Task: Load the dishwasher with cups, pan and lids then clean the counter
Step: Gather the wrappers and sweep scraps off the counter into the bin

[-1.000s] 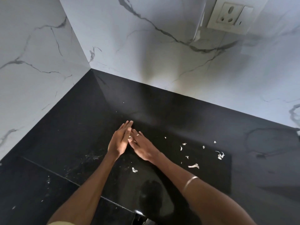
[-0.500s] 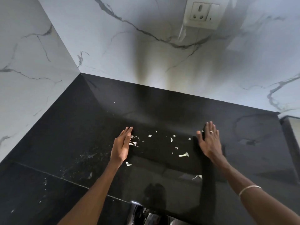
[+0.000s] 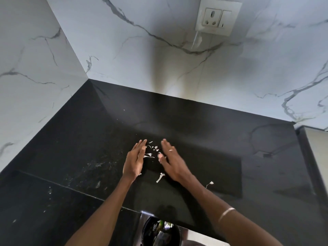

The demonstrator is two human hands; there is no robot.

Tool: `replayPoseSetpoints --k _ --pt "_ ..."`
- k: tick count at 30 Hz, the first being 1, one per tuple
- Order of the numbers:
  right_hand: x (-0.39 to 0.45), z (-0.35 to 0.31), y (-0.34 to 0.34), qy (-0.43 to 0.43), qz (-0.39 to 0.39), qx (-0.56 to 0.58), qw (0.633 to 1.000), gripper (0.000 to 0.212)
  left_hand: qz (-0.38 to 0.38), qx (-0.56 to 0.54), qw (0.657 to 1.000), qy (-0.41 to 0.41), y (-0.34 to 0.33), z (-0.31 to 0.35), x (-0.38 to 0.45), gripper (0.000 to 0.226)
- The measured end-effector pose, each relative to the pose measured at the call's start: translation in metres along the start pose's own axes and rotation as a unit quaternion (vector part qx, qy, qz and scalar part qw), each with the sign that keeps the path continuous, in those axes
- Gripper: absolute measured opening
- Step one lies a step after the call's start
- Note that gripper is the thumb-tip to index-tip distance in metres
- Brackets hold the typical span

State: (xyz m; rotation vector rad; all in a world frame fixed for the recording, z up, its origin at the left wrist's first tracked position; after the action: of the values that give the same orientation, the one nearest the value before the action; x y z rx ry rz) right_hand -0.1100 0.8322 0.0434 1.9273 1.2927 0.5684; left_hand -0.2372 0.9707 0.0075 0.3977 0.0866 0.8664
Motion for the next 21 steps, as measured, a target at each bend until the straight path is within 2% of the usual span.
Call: replayPoseSetpoints --k 2,4,6,8,11,15,17,21 --pt "-0.025 0.035 0.036 -0.036 0.079 -0.019 0.996 0.062 -0.001 0.0 1.0 0.005 -0.001 0.0 0.0 0.059" --pt "-0.061 0.086 0.07 -0.11 0.133 -0.063 0.983 0.065 -0.002 0.004 1.0 0.005 -0.002 -0.001 0.0 0.058" --pt "-0.104 0.132 0.09 -0.195 0.144 -0.109 0.964 0.074 -0.001 0.006 1.0 0.007 -0.002 -0.004 0.001 0.058" --pt "-0.138 0.152 0.09 -0.24 0.134 -0.152 0.949 0.08 -0.008 0.008 1.0 0.015 -0.003 -0.009 0.001 0.057" --pt "-0.149 0.136 0.065 -0.259 0.138 -0.196 0.936 0.078 -0.013 0.014 0.999 0.027 -0.002 -0.014 0.001 0.057" --pt "-0.11 0.085 0.029 -0.286 0.167 -0.174 0.927 0.078 -0.029 -0.01 0.999 0.011 -0.003 -0.005 -0.008 0.058" --pt "-0.085 0.055 0.003 -0.263 0.158 -0.162 0.938 0.076 -0.029 -0.028 0.999 0.0 -0.004 0.004 -0.02 0.054" --pt "-0.044 -0.011 -0.049 -0.163 0.105 -0.14 0.971 0.07 -0.023 -0.034 0.999 -0.004 -0.007 0.015 -0.042 0.046"
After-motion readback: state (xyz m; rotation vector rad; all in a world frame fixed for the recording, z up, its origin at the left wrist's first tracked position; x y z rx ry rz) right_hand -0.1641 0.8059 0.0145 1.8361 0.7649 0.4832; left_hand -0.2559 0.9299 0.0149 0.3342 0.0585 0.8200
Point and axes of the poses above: each hand's wrist, its own x-axis towards the middle knuckle, its own y-axis out of the back of the hand, z = x × y, the point moved 4 cm from there along x, towards the middle knuckle, and after that the axes turned 5 degrees about -x, right-handed, at the moved point
